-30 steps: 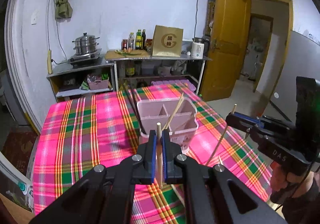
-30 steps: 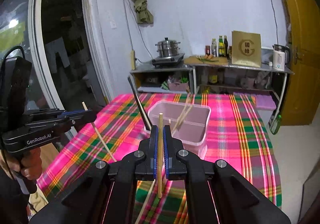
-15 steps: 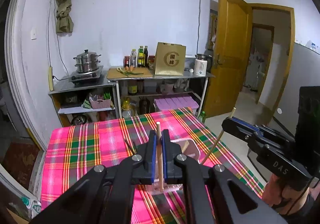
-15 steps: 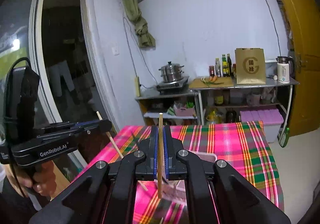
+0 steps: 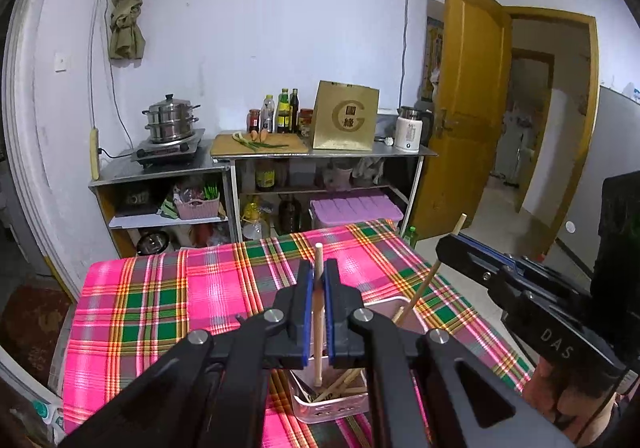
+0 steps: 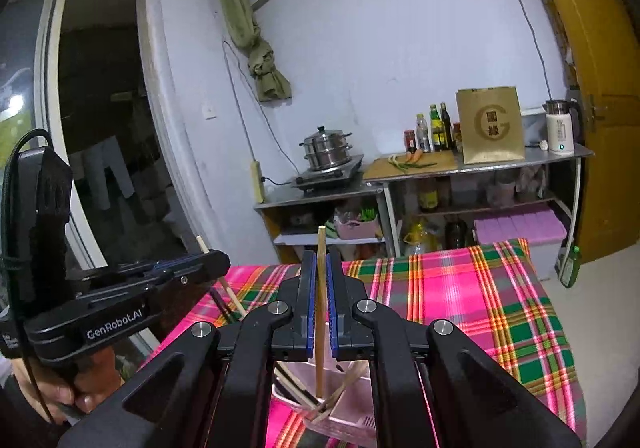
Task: Organize utensils
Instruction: 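Lift both held chopsticks and lower them into the pink basket, then open both tools to drop the chopsticks into the basket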
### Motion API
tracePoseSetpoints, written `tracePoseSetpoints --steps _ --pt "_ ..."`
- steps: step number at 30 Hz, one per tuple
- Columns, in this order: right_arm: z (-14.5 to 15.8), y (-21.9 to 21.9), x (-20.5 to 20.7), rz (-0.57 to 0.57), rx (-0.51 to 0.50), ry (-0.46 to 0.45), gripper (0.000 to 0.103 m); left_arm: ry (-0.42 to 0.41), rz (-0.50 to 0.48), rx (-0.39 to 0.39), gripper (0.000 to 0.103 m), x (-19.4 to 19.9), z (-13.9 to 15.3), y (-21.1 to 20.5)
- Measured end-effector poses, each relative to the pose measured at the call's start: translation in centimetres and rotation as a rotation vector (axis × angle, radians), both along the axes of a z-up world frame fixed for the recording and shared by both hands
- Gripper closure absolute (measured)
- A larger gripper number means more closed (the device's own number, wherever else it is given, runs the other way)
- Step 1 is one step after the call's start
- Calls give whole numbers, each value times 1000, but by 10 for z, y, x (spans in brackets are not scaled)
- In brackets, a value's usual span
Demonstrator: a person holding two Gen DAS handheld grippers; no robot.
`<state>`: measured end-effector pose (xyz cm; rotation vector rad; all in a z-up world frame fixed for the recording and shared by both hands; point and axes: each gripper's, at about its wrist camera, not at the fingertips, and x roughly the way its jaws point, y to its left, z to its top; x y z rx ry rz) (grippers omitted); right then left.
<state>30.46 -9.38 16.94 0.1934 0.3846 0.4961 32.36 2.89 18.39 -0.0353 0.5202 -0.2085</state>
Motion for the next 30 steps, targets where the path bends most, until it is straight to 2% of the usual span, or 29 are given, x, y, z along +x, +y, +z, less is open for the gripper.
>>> tracePoseSetpoints --steps 11,19,22,24,26,30 --pt "-33 10 16 11 -30 52 98 66 -4 11 97 18 -40 -2" --pt "-49 16 21 45 -74 112 98 94 -13 7 97 18 -51 -2" --pt "-47 13 19 40 -79 111 97 93 -17 -7 94 15 -51 -1" --pt "-43 9 14 37 -76 101 93 85 -17 -15 84 9 -50 1" --pt "-39 6 9 35 -72 93 91 78 -18 -26 79 3 -47 2" --pt "-30 -5 -5 23 -63 77 90 63 -17 -51 76 -12 -41 7"
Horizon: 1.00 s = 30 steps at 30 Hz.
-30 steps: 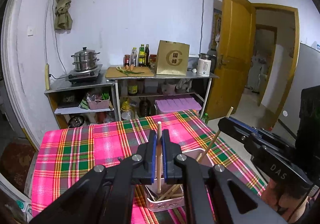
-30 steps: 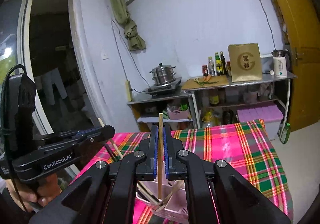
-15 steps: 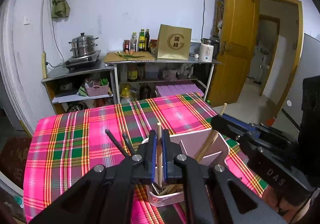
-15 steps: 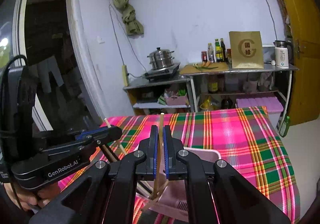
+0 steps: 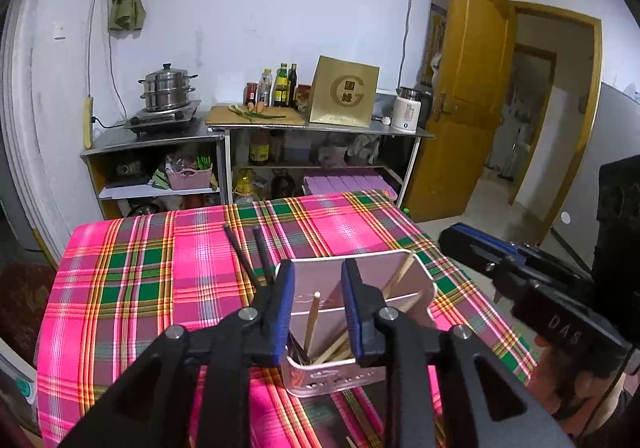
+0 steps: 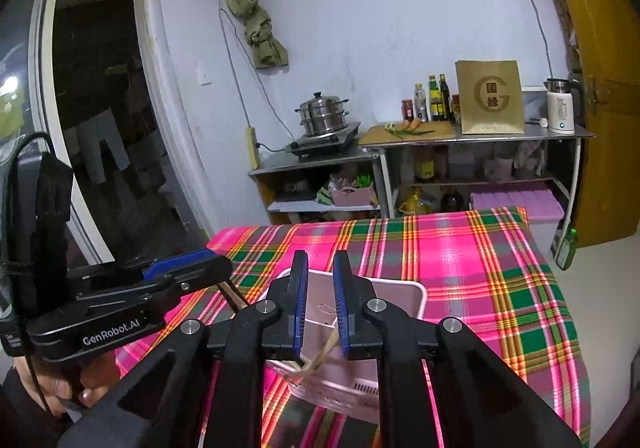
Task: Organize utensils
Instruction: 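Open both tools to drop the chopsticks into the basket, then move both open tools down to the last wooden chopsticks on the table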
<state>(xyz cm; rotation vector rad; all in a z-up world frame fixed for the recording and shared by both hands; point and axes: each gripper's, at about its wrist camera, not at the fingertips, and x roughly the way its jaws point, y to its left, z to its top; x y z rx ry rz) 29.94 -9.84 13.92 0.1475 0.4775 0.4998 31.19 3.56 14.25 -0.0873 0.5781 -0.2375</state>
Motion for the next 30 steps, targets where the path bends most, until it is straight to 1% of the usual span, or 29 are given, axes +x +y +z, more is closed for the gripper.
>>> tracePoseSetpoints --steps 5,10,15,17,23,26,28,30 --pt "8 -14 -27 -3 3 -26 89 -37 -3 -22 75 -31 6 5" --pt "4 -27 -66 -7 -28 -53 89 -49 10 -20 73 -64 2 7" --pt "-9 -42 -105 -32 -29 -47 89 -51 25 -27 72 -100 -15 6" --pt "-16 -48 -120 -40 -27 -43 89 -45 27 -46 71 -114 -24 5" --pt "-43 -59 -159 -69 -46 -24 89 -18 21 -55 70 -149 -54 -4" --pt "-56 -66 -174 -67 -21 1 89 -3 16 -67 70 -164 -68 -8" --pt "-63 -70 -180 -77 -19 20 89 3 23 -59 70 -174 -75 -12" --pt "-71 -73 -187 -78 -19 45 89 13 27 -68 70 -182 -81 -14"
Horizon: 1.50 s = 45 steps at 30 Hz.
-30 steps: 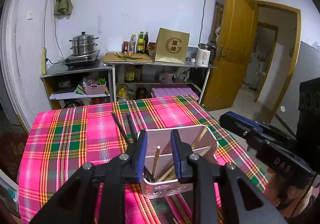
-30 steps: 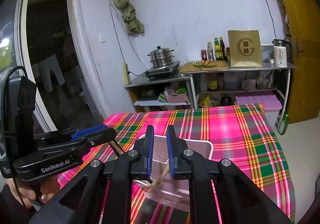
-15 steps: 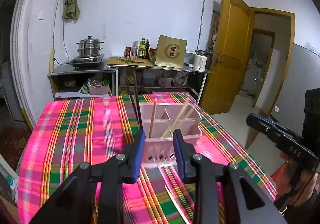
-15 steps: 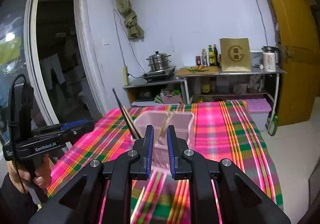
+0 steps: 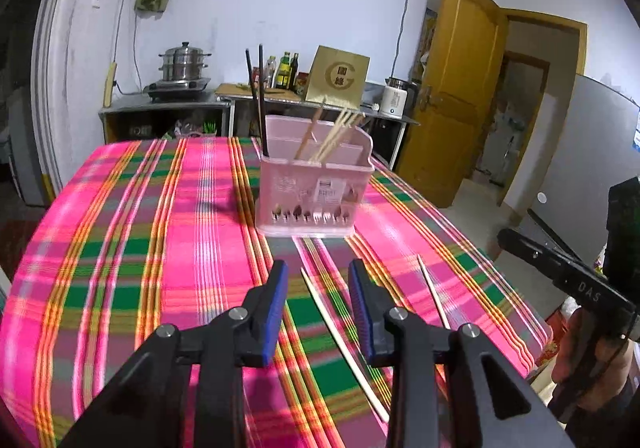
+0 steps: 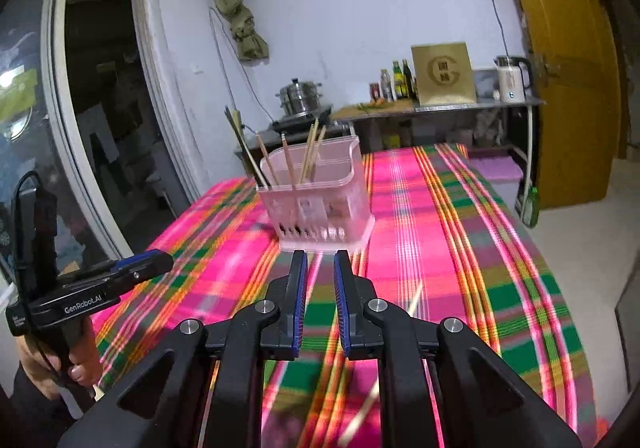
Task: Organize utensils
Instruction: 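Move both open tools down to the last wooden chopsticks on the table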
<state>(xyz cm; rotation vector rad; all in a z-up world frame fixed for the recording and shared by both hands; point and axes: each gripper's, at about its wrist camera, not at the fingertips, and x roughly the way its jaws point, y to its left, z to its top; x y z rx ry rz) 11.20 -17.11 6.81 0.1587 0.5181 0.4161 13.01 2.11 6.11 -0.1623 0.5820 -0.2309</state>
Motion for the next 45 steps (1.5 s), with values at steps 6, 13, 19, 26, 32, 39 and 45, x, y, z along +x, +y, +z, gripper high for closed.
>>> tracePoseSetpoints --steps 6,13,19,26,32,39,45 --pt "-19 -7 -16 -23 -16 35 88 40 10 -24 68 -18 -22 -4" --pt "-34 -15 -21 -55 -21 65 88 83 30 -37 67 -24 -38 -5" --pt "-43 -17 -10 -83 -46 108 88 120 38 -24 67 -12 -45 -9" --pt "-55 -17 19 -121 -109 186 88 174 41 14 67 19 -48 -19" --pt "-70 -18 56 -137 -157 266 88 253 33 37 67 62 -56 -28" --pt "-83 -14 93 -134 -185 332 88 332 44 59 67 104 -73 -35" --pt "-93 -14 112 -152 -201 372 88 374 47 69 67 118 -86 -41"
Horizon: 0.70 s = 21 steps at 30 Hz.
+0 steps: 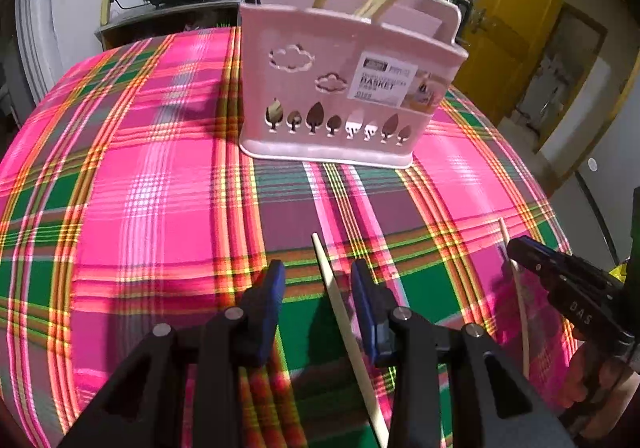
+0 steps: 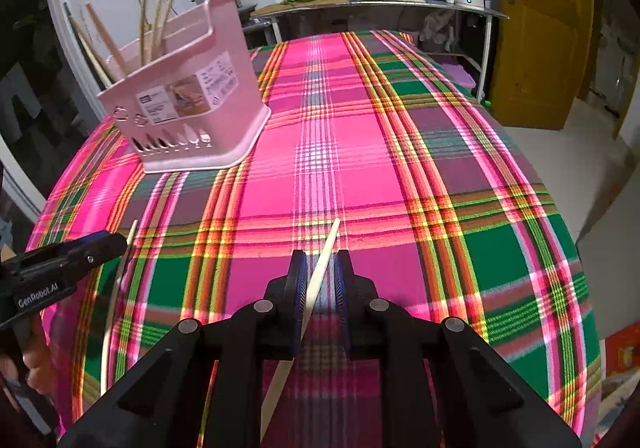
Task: Organize utensils
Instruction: 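Move both open tools down to the last wooden chopsticks on the table, then close the left tool on a wooden chopstick while the right tool grasps another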
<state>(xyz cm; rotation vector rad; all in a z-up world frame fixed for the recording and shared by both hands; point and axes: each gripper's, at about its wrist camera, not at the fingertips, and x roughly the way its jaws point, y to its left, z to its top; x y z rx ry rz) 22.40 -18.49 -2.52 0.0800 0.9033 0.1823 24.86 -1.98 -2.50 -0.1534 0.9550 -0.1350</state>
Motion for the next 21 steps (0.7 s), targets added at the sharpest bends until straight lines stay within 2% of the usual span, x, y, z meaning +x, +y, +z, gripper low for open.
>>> tracePoseSetpoints --steps 7,13,18,21 --pt "-1 6 5 -8 -38 -3 88 -15 5 55 67 0 -1 -8" --pt "-1 13 9 -11 -78 -8 89 -36 5 155 70 -1 -3 -23" --pt "-1 15 13 -8 -89 -3 95 -37 -2 166 87 3 -2 -27" --pt "0 11 15 -8 -59 5 95 -28 -6 159 93 4 -1 -27"
